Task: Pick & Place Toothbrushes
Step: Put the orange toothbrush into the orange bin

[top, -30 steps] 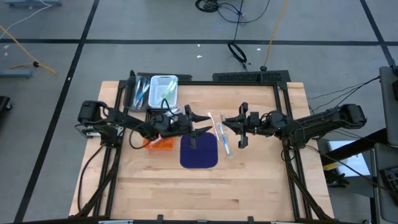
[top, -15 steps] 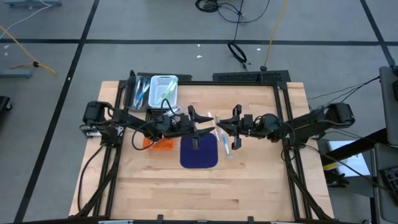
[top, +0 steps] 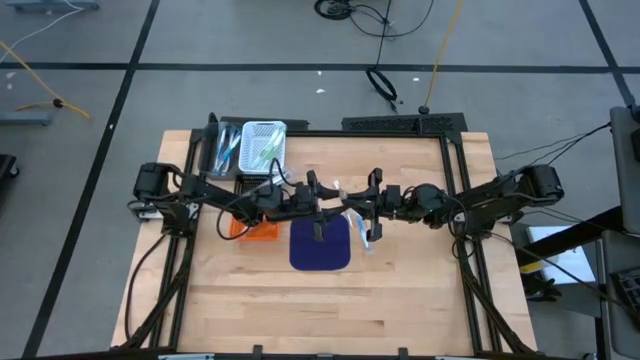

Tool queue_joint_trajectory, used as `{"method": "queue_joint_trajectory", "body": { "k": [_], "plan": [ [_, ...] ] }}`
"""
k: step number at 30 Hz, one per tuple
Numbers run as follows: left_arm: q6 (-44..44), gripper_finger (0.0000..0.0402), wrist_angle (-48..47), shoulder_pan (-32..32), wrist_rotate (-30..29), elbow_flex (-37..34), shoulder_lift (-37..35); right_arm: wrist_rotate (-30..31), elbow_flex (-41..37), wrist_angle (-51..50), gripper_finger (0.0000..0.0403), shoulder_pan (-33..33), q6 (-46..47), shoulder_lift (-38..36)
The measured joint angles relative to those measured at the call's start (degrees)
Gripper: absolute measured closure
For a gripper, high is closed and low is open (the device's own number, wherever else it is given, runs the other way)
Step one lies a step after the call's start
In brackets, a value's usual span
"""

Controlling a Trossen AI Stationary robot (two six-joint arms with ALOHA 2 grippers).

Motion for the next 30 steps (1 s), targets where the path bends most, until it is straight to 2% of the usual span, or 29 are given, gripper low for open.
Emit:
{"method": "queue_joint_trajectory", "body": {
  "k": [3,8,17,20,25,30],
  "plan": [
    [0.56,0.0269,-0.41,-0.23,0.00,0.00,0.00,0.00,-0.01,-0.19,0.0390,0.00,-0.49,0.00],
    [0.58,0.0382,-0.74,-0.42,0.07,0.00,0.00,0.03,-0.01,-0.76,0.0371,-0.02,-0.50,0.00],
    [-1.85,0.0396,-1.91,-0.27,-0.48,0.00,-0.30,0.20,-0.03,-1.25,0.0346,-0.04,-0.49,-0.02],
    [-2.56,0.0396,-6.44,-0.27,-0.94,-0.02,-2.74,0.20,-0.05,-3.01,0.0340,-0.09,-0.54,-1.14],
    [-4.64,0.0397,-23.22,-1.81,-7.79,-0.04,-10.22,0.02,-0.07,-15.06,0.0328,-1.11,-0.09,-6.01],
    [-11.86,0.0397,-48.47,-5.12,-17.56,-0.04,-19.92,0.05,-0.14,-27.35,0.0316,-1.11,-0.06,-11.04]
  ]
}}
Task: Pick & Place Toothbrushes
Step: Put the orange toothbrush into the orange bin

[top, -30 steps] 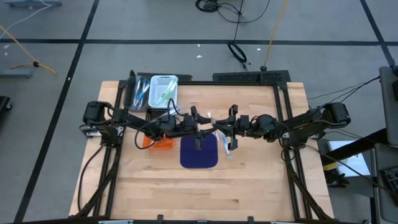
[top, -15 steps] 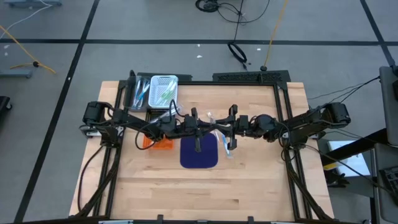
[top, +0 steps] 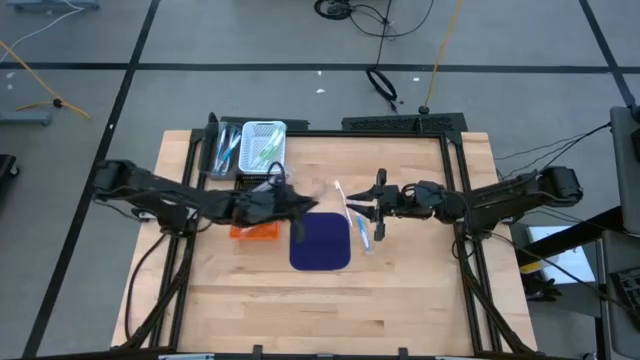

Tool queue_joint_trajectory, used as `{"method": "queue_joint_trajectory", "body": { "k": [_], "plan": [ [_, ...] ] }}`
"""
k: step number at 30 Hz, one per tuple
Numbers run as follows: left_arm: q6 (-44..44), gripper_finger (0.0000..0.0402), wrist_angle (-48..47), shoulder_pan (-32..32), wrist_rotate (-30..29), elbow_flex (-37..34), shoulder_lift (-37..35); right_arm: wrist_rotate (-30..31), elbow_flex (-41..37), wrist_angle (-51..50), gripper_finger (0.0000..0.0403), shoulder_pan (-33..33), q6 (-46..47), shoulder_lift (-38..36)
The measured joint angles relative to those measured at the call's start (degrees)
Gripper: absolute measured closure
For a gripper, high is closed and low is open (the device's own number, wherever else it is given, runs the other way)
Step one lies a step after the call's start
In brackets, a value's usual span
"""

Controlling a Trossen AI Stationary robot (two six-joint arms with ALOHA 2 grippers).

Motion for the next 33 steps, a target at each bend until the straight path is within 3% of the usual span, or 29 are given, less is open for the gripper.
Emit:
{"method": "queue_joint_trajectory", "body": {
  "k": [5,16,20,33],
  "plan": [
    [-12.51,0.0397,-21.93,-3.43,-8.17,-0.02,-6.30,0.02,0.00,-5.11,0.0315,0.00,1.15,-2.14],
    [-39.93,0.0397,-51.90,-6.86,-5.84,-0.14,-6.52,0.08,0.00,-11.85,0.0314,0.00,3.97,-2.20],
    [-44.65,0.0397,-56.77,-7.11,-4.21,-0.02,-6.64,0.10,0.00,-14.35,0.0314,0.00,4.10,-2.18],
    [-46.28,0.0397,-62.95,-7.28,-4.04,-0.04,-3.49,0.10,-3.24,-14.93,0.0314,0.00,7.41,-2.20]
  ]
}}
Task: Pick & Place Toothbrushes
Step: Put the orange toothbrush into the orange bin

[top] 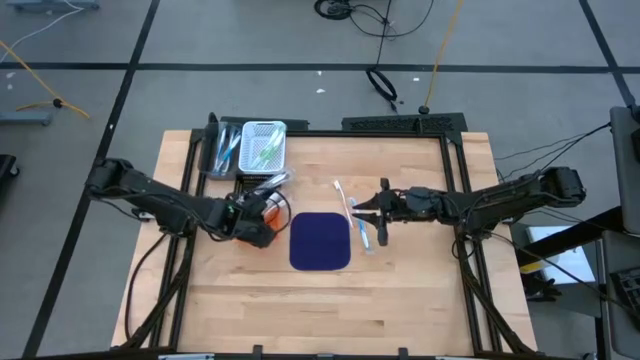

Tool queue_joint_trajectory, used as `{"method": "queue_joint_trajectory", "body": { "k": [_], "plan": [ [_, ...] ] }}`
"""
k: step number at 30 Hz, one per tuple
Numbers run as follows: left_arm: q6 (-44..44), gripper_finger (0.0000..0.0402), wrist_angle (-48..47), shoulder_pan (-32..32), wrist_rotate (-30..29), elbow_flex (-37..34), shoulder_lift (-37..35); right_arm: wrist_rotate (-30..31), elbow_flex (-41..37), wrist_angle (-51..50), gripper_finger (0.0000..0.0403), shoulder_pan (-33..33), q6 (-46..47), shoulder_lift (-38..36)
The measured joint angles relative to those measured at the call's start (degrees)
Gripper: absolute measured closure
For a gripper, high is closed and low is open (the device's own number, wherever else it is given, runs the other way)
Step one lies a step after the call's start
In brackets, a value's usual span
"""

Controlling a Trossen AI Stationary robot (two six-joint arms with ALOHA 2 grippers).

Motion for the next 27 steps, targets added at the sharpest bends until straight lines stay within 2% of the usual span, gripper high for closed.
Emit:
{"method": "queue_joint_trajectory", "body": {
  "k": [12,21,24,27],
  "plan": [
    [-1.66,0.0381,-2.33,0.52,1.05,0.00,8.67,0.04,-2.78,0.03,0.0314,0.44,4.63,0.00],
    [-1.85,0.0374,-2.01,0.61,1.43,0.00,9.47,0.32,-5.00,-1.81,0.0314,0.83,8.64,0.02],
    [-1.31,0.0351,-1.98,0.61,1.50,0.00,9.47,0.36,-6.21,-2.71,0.0314,0.83,10.38,0.02],
    [-1.34,0.0308,-1.97,0.67,2.36,0.00,9.47,1.96,-7.12,-5.08,0.0314,0.85,12.29,0.02]
  ]
}}
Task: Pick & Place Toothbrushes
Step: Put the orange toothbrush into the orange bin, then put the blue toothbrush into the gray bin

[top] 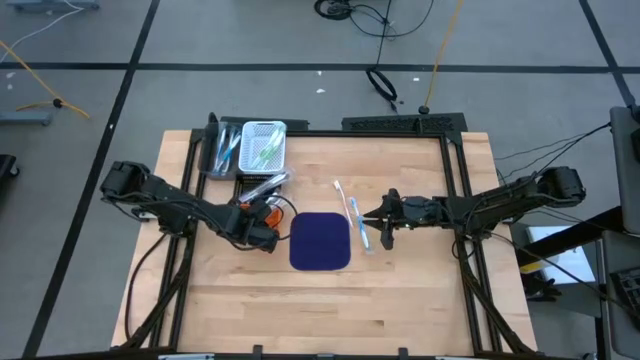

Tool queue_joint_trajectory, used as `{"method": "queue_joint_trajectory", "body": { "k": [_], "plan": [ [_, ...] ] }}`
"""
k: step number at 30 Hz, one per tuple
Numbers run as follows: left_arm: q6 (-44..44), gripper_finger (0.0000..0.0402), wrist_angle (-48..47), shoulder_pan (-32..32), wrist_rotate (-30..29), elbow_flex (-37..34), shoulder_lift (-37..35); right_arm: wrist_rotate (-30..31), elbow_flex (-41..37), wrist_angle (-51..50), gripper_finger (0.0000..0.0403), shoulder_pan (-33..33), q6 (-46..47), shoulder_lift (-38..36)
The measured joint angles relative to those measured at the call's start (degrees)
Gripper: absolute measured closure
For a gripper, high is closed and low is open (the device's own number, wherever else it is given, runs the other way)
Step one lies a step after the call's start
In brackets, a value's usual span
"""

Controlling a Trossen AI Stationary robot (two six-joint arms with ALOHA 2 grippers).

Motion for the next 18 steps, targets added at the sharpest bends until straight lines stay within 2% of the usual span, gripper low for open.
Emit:
{"method": "queue_joint_trajectory", "body": {
  "k": [5,9,14,18],
  "plan": [
    [0.23,0.0229,0.02,-0.01,0.07,0.00,-0.20,2.34,-1.70,-1.22,0.0314,-0.02,3.40,0.00],
    [0.26,0.0184,-0.13,-0.01,2.38,0.00,-0.83,3.07,-3.17,-1.70,0.0314,-0.01,6.82,1.38],
    [0.26,0.0156,-0.11,-0.01,2.47,0.07,-4.25,3.05,-3.39,-0.52,0.0314,0.00,9.20,6.98],
    [0.20,0.0152,0.38,0.01,-0.27,0.09,-8.01,3.04,-3.37,4.05,0.0314,0.00,10.10,12.17]
  ]
}}
